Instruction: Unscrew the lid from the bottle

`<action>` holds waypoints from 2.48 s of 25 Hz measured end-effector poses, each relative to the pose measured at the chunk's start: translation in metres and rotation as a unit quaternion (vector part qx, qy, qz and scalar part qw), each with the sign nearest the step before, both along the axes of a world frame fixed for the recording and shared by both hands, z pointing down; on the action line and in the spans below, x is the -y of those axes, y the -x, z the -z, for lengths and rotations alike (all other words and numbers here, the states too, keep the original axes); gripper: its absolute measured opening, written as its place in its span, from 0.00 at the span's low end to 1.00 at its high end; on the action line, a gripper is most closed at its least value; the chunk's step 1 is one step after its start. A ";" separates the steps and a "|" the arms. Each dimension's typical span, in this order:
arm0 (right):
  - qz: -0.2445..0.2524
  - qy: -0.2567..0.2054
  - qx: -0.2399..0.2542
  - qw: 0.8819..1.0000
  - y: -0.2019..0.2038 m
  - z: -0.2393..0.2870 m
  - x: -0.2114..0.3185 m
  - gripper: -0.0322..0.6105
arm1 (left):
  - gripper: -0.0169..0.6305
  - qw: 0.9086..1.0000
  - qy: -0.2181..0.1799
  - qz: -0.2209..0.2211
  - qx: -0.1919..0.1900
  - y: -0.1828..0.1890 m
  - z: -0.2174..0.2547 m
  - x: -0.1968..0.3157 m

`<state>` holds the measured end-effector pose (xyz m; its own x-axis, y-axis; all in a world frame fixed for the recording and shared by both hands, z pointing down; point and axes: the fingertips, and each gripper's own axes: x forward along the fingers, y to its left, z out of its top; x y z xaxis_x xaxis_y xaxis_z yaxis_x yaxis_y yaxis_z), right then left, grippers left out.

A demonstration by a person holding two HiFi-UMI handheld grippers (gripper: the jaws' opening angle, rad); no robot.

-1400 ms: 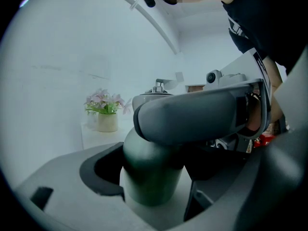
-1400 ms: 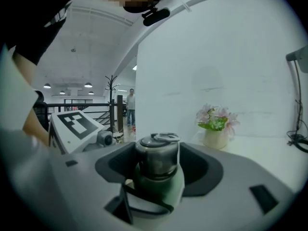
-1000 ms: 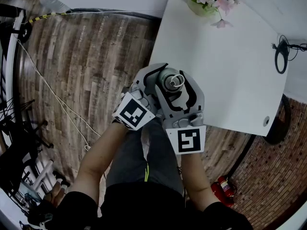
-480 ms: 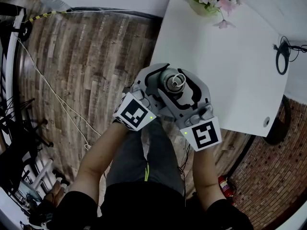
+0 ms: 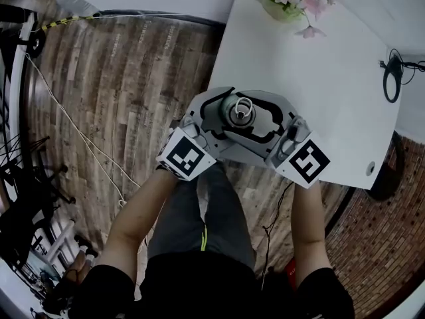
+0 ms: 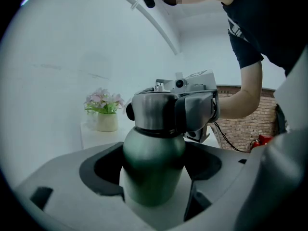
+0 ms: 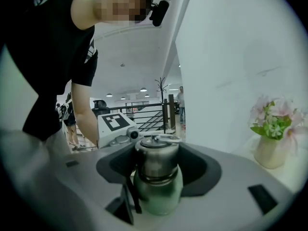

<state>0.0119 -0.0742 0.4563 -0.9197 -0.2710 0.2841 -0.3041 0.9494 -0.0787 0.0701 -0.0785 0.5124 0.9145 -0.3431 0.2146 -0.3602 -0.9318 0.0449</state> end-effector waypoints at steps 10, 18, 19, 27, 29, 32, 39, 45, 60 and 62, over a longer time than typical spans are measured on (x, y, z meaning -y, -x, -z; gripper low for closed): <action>-0.028 -0.018 0.000 0.999 -0.002 0.006 0.001 0.47 | 0.60 1.000 0.002 -0.001 -0.001 0.001 0.000 0.000; -0.100 -0.010 0.028 0.995 -0.020 0.026 0.008 0.47 | 0.60 1.000 0.007 -0.002 0.002 0.000 -0.004 0.001; -0.114 -0.012 0.032 0.993 -0.024 0.030 0.009 0.47 | 0.60 1.000 0.010 -0.003 0.002 0.000 -0.004 0.000; -0.179 -0.020 0.010 0.984 -0.045 0.049 0.005 0.47 | 0.60 0.999 0.018 -0.023 0.033 -0.001 -0.011 -0.001; -0.191 -0.021 0.004 0.981 -0.051 0.054 0.002 0.47 | 0.61 0.999 0.023 -0.027 0.040 -0.001 -0.012 -0.003; -0.209 -0.020 0.000 0.978 -0.062 0.062 0.000 0.47 | 0.63 0.998 0.030 -0.029 0.045 0.000 -0.008 -0.006; -0.250 -0.047 -0.002 0.967 -0.085 0.081 0.002 0.47 | 0.63 0.999 0.021 -0.010 0.043 0.014 0.020 -0.005; -0.280 -0.059 -0.001 0.958 -0.094 0.098 0.003 0.47 | 0.63 0.998 0.015 0.001 0.056 0.026 0.041 -0.004; -0.342 -0.086 -0.010 0.936 -0.117 0.147 -0.011 0.47 | 0.46 0.996 0.015 0.067 0.053 0.072 0.097 -0.002; -0.351 -0.086 -0.008 0.932 -0.119 0.152 -0.013 0.47 | 0.22 0.997 0.014 0.066 0.049 0.077 0.106 -0.003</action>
